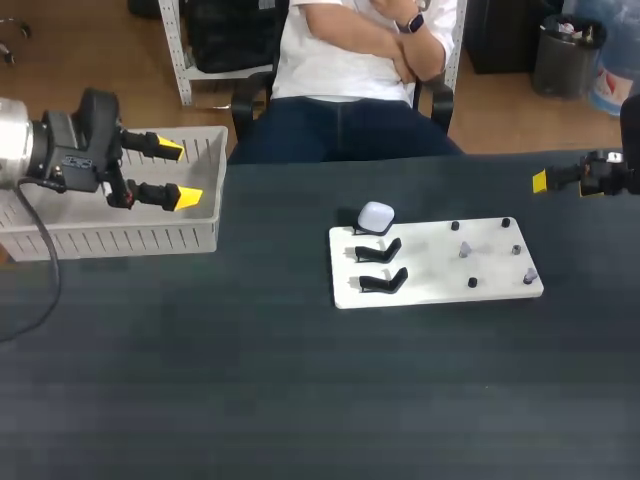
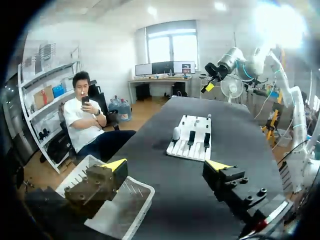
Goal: Pick up each earbud case from the left stands, insert the matching earbuds, close the lid, and place the case in the box.
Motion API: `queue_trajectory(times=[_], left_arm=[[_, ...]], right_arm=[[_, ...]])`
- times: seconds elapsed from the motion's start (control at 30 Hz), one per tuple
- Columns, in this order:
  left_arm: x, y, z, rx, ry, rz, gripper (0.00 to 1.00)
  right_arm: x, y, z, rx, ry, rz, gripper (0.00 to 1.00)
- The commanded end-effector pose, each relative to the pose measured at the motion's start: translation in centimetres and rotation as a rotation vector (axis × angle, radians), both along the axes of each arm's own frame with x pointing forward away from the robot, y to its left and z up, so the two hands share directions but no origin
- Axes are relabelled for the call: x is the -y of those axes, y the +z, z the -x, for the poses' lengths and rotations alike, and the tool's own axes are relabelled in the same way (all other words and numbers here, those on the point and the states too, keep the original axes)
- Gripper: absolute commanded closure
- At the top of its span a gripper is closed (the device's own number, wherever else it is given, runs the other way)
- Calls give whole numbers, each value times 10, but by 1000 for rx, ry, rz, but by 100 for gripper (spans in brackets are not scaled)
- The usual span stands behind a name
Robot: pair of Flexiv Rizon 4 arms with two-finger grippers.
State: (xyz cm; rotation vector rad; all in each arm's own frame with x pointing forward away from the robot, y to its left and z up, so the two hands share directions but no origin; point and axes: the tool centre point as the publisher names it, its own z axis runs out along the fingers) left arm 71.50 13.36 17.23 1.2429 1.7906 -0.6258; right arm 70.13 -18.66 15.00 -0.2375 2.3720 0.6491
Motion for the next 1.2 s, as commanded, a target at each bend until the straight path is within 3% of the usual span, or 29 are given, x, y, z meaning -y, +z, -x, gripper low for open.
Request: queue_trajectory(times=[0.03,0.4,0.6,0.9,1.2], left_arm=[[-1,0,-3,-7,-14,0,0],[-1,0,-3,-7,-14,0,0],[33,-16,-11,-12,-151,5,0],[77,-32,-27,-15,-247,37,0],[126,-59,-25,-15,-339,61,0]], right_arm=[[0,0,0,0,-2,2,0],[0,0,0,0,-2,2,0],[0,0,0,0,-2,2,0],[0,0,0,0,-2,2,0],[0,0,0,0,-2,2,0]])
